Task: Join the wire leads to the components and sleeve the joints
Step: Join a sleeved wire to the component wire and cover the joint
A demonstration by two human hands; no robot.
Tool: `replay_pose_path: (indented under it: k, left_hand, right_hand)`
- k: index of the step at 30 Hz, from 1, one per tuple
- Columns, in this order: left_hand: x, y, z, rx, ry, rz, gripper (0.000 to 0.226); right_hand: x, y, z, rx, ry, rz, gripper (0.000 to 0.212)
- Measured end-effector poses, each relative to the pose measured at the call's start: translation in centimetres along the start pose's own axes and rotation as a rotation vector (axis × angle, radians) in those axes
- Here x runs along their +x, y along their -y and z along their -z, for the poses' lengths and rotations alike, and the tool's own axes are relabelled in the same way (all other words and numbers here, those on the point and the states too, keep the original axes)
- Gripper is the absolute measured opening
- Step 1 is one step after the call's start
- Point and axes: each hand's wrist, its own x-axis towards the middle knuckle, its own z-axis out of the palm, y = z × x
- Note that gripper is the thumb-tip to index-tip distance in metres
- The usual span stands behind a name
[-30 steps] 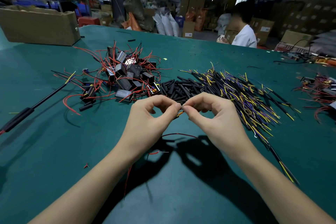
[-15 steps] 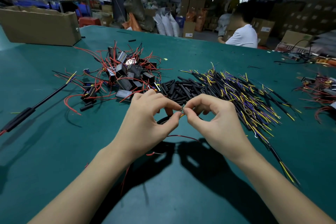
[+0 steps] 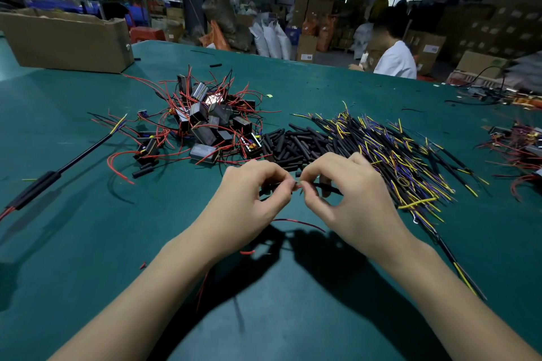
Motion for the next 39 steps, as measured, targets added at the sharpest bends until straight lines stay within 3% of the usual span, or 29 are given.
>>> replay_pose_path:
  k: [4,10,16,24,27,29,32,36,39]
  left_hand:
    - [-0.1,0.5,0.5,0.229,0.043,-0.120,0.011]
    - [0.1,0.4,1.2,0.420,0.026,-0.333,0.021]
    - [0.5,0.6,1.3,0.588,-0.035,-0.585,0.009]
    - [0.4,0.4,1.3,0.562,-0.067,-0.589,0.014]
    - [0.1,0.4,1.1,0.464,-0.046,-0.474,0.012]
    - [-0.2,0.1,0.8,0.259,-0.043,-0.298,0.011]
    - [-0.3,-0.5,0.4,-0.025,-0.044,-0.024,0.011]
    - [0.5,-0.5,0.7,-0.307,0.071,0.380,0.016]
    - [0.8,-0.1,1.2,-0.377,0.134,0.534,0.031]
  right_hand:
    - [0.1,0.1,0.2,0.392,0.115,-0.340,0.017]
    - [0.6,0.1,0.7,0.707,0.293,-0.594,0.019]
    - [0.7,0.2,1.1,0.796,0.368,-0.671,0.019]
    - [0.7,0.3,1.1,0.744,0.319,-0.590,0.017]
    - [0.6,0.2,1.0,0.691,0.292,-0.512,0.015]
    - [0.5,0.1,1.0,0.589,0.251,-0.424,0.014]
    - [0.2,0.1,0.9,0.335,0.194,-0.268,0.010]
    - [0.2,0.6,0.5,-0.151,0.059,0.115,0.008]
    - [0.3,0.8,0.1,-0.257,-0.014,0.211,0.015]
